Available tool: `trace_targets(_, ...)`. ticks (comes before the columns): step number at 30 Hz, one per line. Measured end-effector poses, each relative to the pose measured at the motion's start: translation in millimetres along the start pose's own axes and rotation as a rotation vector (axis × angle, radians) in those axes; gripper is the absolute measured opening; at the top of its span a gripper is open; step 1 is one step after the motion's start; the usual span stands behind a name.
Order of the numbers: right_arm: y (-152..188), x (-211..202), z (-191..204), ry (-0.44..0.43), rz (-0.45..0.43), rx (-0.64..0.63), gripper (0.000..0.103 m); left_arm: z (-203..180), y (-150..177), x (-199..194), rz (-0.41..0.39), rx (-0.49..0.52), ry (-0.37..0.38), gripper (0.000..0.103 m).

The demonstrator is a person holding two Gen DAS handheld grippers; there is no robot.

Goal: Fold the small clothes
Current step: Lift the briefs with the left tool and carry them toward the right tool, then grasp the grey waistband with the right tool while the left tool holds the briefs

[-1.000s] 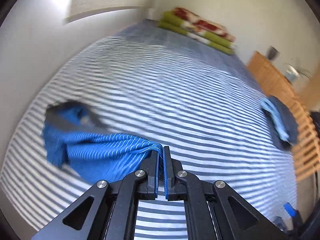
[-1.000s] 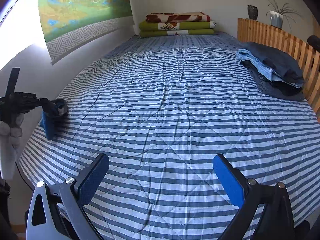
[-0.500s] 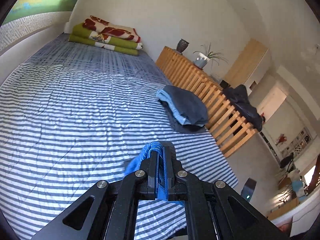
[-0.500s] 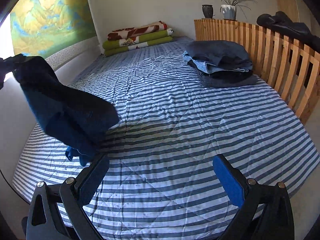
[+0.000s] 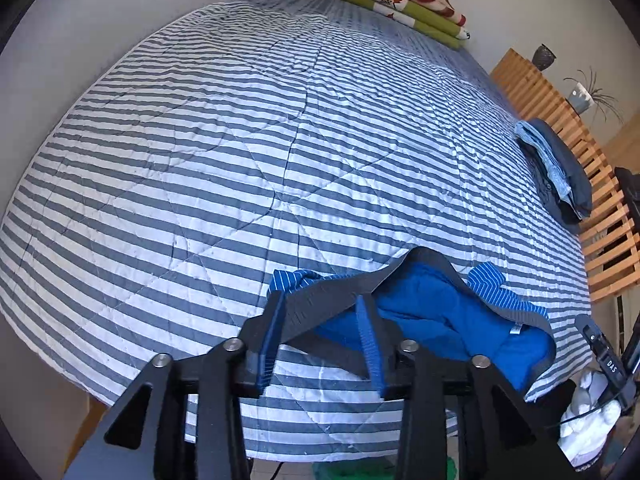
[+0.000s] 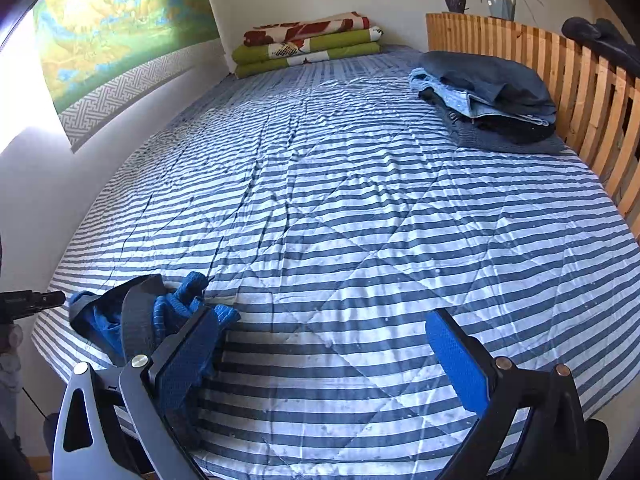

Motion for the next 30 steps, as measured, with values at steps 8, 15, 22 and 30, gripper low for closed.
trace_targets(8, 12.8, -3.4, 48.4, -0.127, 0.050, -0.044, 0.099, -18.8, 24.3, 10.9, 0.013, 0.091, -0.006, 0.062)
trace_targets(15, 2.6, 27.4, 96.6, -0.165, 0.082, -0.292, 0.093, -7.9, 57.9, 23.7, 0.069, 0.041, -0.018, 0.062)
trace_targets(22, 20.2, 78.0, 121.1, -0.205, 0.257, -0.420, 0.030, -15.0, 70.3, 40.4, 0.095, 0.041, -0.020, 0.061)
trace_targets(30, -39.3, 52.8, 45.2, -0.061, 0.108, -0.203, 0.003, -39.3, 49.6, 52.1, 0.067, 0.075, -0.022, 0.061)
Point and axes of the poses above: each gripper's, at about its wrist camera, not at the fingertips, and x roughly the way its jaws point, z to its left, y to its underside, the point moved 5 cm from there along x, roughly the way its jaws point, and after that the axes turned 15 degrees about -z, right-handed, at the moved point
